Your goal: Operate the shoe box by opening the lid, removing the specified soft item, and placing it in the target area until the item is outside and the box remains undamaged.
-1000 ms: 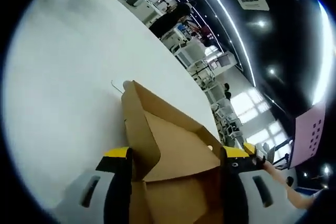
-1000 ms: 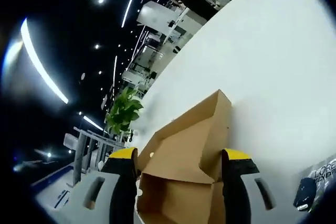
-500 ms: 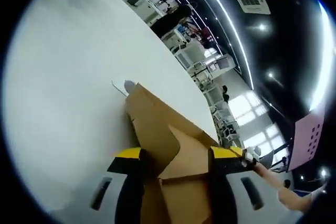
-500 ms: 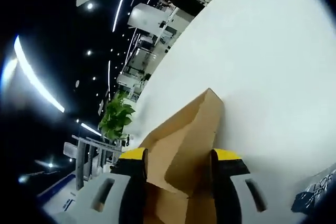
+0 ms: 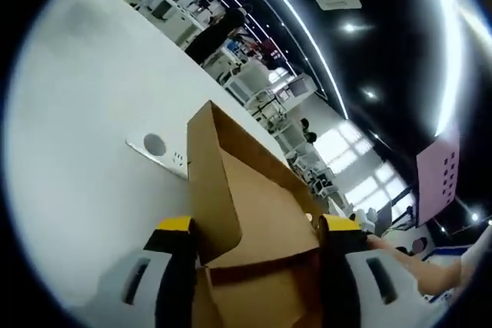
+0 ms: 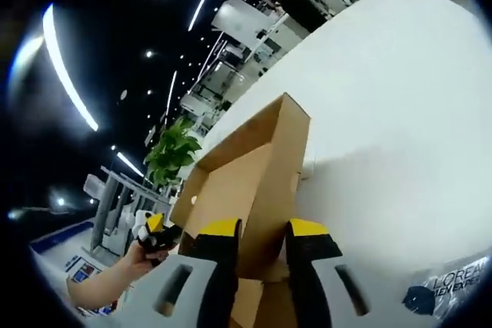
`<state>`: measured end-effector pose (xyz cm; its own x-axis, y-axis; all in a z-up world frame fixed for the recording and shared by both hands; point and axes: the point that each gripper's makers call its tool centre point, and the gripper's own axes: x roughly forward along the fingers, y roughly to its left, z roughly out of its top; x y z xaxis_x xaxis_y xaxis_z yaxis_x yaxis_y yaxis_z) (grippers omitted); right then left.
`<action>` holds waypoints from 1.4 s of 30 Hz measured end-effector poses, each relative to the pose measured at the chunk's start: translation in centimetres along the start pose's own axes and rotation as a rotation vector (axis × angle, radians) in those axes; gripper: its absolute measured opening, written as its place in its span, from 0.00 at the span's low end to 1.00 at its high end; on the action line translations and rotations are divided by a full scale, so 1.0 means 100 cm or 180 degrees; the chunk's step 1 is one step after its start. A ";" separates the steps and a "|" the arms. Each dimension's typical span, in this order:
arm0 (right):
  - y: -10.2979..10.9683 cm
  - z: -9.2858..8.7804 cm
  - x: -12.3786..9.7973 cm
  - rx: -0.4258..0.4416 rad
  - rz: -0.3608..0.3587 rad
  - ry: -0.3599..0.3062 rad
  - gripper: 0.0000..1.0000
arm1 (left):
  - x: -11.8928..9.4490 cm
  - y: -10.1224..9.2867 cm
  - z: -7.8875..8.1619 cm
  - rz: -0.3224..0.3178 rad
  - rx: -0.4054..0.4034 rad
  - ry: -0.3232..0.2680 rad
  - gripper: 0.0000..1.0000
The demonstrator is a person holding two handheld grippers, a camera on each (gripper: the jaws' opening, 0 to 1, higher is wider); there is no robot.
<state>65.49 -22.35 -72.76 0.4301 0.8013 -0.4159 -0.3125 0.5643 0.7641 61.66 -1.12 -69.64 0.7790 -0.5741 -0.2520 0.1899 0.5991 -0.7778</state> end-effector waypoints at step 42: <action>0.048 0.006 -0.047 0.0026 0.0980 -0.0279 0.47 | -0.012 -0.003 0.001 -0.0271 0.0414 0.0003 0.14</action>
<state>62.52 -23.53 -66.85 0.3879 0.9138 -0.1206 -0.4326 0.2960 0.8516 60.74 -0.53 -69.04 0.7561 -0.6266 -0.1889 0.3312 0.6153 -0.7153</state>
